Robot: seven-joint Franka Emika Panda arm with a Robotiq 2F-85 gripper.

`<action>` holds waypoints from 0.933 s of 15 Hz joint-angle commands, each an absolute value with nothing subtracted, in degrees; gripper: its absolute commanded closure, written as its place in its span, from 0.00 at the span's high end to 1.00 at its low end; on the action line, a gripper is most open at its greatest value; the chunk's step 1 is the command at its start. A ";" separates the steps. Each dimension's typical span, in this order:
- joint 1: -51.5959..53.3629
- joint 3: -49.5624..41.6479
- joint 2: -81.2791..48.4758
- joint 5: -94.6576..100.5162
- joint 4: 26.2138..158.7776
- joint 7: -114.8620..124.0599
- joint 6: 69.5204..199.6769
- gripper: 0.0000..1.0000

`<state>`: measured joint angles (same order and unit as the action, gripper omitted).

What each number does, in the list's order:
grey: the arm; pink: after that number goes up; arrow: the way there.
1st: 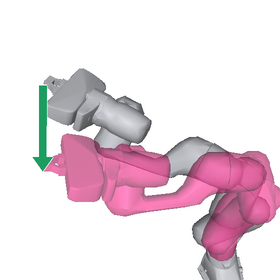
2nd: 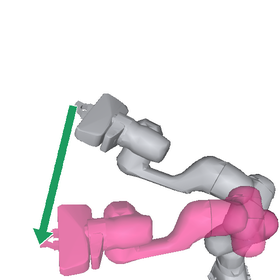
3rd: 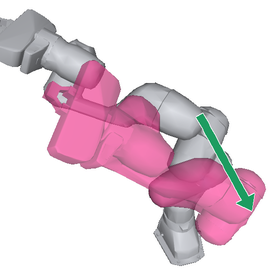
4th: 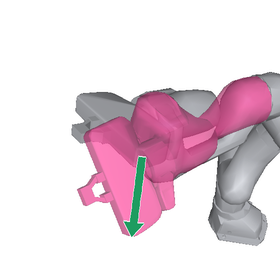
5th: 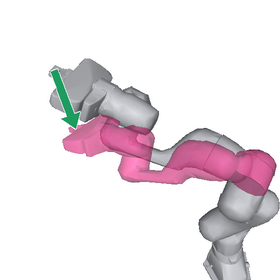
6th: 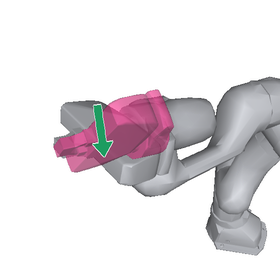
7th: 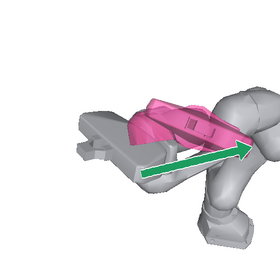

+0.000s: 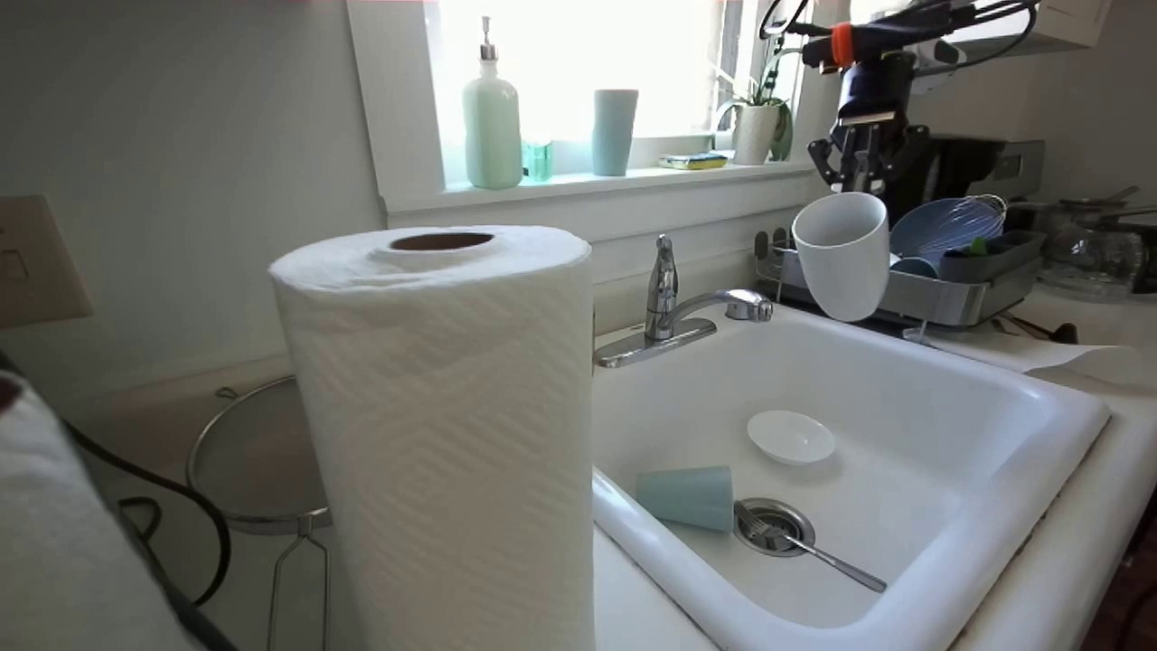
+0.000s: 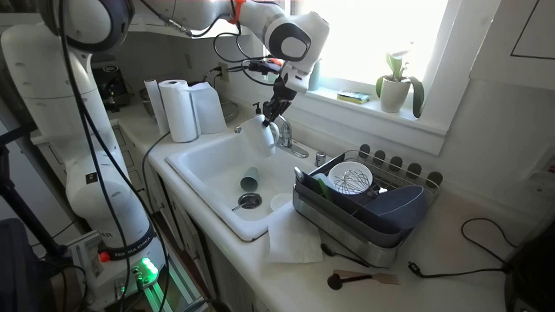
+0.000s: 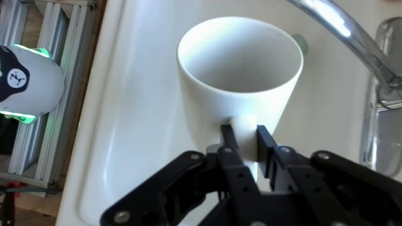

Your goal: Put the white mug in the sink

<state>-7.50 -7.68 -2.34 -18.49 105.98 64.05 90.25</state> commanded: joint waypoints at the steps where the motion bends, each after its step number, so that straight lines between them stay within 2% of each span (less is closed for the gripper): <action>1: -9.30 -9.21 -5.07 -23.42 107.68 58.26 83.78 0.05; 4: -10.22 -10.22 -8.58 -25.30 108.59 56.90 81.82 0.05; 5: -9.20 -9.91 -7.59 -22.62 109.08 58.56 84.34 0.21; 11: -9.50 -10.38 -9.92 -23.03 109.07 57.40 84.33 0.21; 12: -9.50 -10.38 -9.87 -23.05 109.06 57.40 84.33 0.05; 14: -9.28 -9.94 -10.50 -25.82 110.35 57.02 86.68 0.05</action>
